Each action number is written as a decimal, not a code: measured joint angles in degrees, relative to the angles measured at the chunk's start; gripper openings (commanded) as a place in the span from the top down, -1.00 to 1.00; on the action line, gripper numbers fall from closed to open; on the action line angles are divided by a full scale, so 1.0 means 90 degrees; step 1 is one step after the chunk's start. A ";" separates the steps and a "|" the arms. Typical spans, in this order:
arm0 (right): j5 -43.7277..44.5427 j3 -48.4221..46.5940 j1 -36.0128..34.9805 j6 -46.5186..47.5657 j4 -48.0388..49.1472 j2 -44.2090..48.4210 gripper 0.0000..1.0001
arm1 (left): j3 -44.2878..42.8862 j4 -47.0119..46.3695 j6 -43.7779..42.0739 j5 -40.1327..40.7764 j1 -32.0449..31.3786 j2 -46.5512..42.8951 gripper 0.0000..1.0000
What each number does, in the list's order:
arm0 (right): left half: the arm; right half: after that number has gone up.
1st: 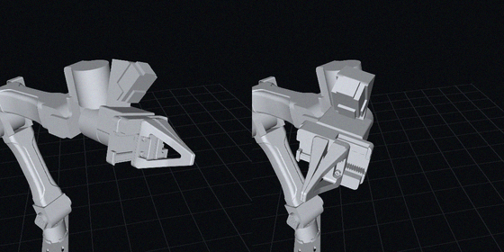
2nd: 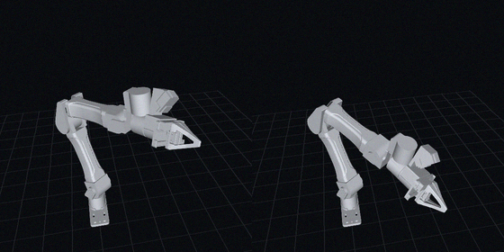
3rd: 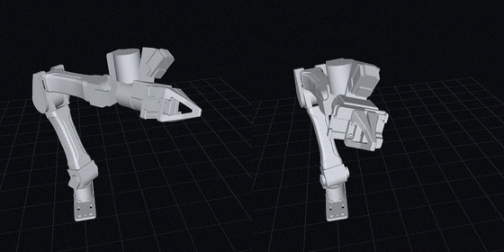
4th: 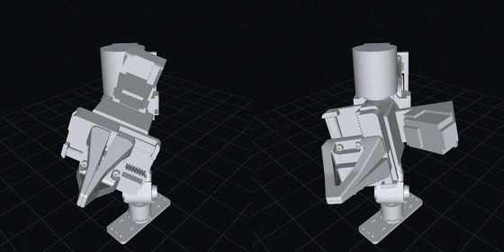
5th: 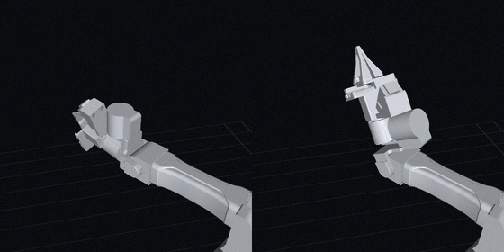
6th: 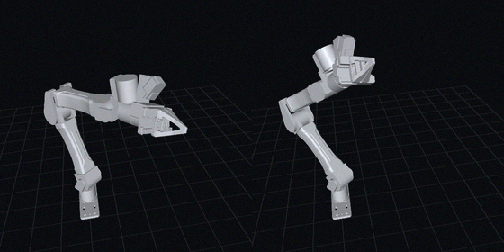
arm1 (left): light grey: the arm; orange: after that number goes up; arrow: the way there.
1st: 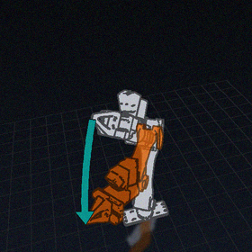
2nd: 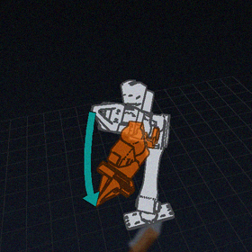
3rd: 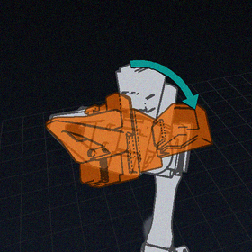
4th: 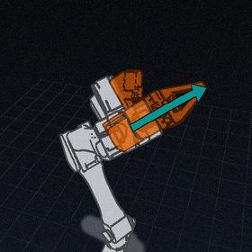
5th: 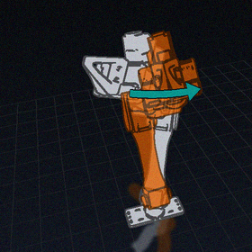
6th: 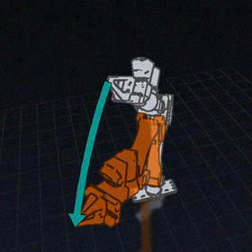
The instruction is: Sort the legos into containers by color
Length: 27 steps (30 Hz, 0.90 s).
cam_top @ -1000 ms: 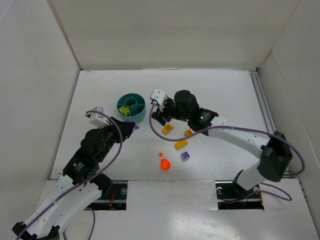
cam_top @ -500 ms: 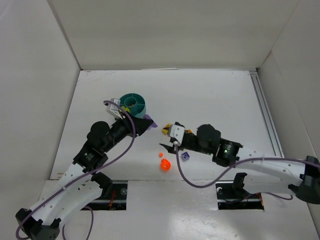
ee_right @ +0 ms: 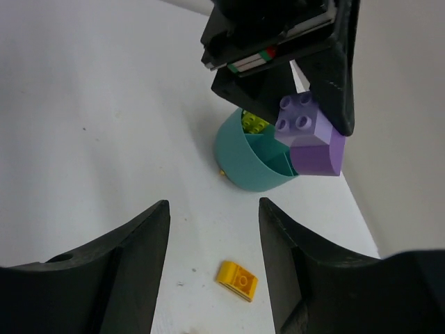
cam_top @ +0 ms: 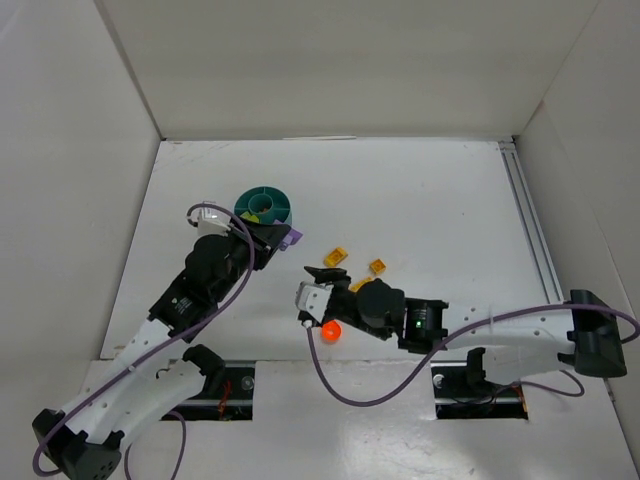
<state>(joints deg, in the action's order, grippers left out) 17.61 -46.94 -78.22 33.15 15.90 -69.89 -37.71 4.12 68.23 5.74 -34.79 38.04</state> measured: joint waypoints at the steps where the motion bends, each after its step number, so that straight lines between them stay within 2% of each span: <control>1: 0.0121 -0.0039 -0.0036 0.0126 0.0000 -0.0114 -0.18 | -0.0078 0.0119 0.0083 0.0066 0.0000 0.0068 1.00; 8: 0.0707 -0.0158 -0.0039 0.0976 0.0262 -0.0362 -0.18 | -0.0413 0.0665 0.0333 0.0248 0.0000 0.0282 1.00; 18: 0.0631 -0.0593 -0.0039 0.2004 0.0648 -0.0731 -0.18 | -0.0447 0.0862 0.0372 -0.0131 0.0000 0.0432 1.00; 22: 0.0755 -0.0692 -0.0039 0.2132 0.0573 -0.0908 -0.18 | -0.0447 0.0634 -0.0036 -0.0505 0.0000 0.0410 1.00; 23: 0.0787 -0.0690 -0.0039 0.2120 0.0517 -0.0889 -0.25 | -0.0447 0.0522 -0.0209 -0.0610 0.0000 0.0381 1.00; 27: 0.0755 -0.0486 -0.0039 0.1739 0.0087 -0.0304 -0.33 | -0.0444 0.0107 -0.1224 -0.1003 0.0000 0.0209 1.00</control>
<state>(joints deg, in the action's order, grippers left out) 24.40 -51.31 -78.56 48.80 16.69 -72.62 -41.71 5.08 57.21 -3.29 -34.79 39.92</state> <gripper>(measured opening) 0.654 0.340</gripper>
